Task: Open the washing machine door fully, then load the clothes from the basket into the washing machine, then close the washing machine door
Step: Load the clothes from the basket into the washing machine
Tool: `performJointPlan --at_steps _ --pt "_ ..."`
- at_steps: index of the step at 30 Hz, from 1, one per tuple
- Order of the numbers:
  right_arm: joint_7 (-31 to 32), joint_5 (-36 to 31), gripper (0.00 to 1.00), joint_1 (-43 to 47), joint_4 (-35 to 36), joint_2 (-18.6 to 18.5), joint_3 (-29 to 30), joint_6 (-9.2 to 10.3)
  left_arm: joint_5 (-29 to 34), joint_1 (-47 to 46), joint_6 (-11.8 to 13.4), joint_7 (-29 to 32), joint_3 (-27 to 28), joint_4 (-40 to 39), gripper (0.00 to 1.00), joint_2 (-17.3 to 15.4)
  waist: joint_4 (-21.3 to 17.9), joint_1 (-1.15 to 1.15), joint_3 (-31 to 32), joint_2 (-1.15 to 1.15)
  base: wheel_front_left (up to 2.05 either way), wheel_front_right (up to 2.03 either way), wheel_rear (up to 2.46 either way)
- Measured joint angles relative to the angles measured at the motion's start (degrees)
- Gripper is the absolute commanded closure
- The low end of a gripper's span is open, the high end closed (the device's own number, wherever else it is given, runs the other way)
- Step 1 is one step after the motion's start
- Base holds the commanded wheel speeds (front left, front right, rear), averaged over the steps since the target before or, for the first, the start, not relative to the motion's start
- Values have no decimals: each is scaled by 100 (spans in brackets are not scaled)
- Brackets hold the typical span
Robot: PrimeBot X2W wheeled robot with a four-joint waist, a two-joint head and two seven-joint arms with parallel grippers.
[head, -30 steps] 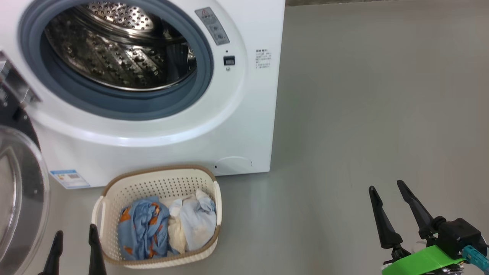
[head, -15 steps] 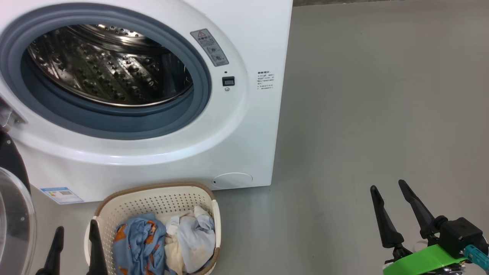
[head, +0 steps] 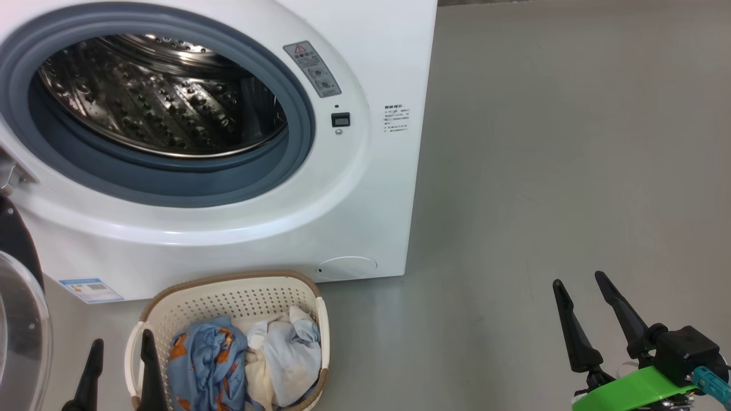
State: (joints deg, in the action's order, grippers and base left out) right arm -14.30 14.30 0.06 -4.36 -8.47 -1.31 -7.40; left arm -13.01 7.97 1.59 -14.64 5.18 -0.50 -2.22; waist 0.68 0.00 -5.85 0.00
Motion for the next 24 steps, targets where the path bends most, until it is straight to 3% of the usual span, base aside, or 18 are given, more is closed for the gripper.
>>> performJointPlan --at_steps 11,24 --pt "0 0 0 -3 -4 0 1 0 -54 -62 25 0 -115 34 0 0 4 0 -255 0 0 0 0" --pt "0 47 0 -354 18 -69 33 0 -193 -915 94 0 -419 497 0 2 79 0 -1038 0 0 0 0"
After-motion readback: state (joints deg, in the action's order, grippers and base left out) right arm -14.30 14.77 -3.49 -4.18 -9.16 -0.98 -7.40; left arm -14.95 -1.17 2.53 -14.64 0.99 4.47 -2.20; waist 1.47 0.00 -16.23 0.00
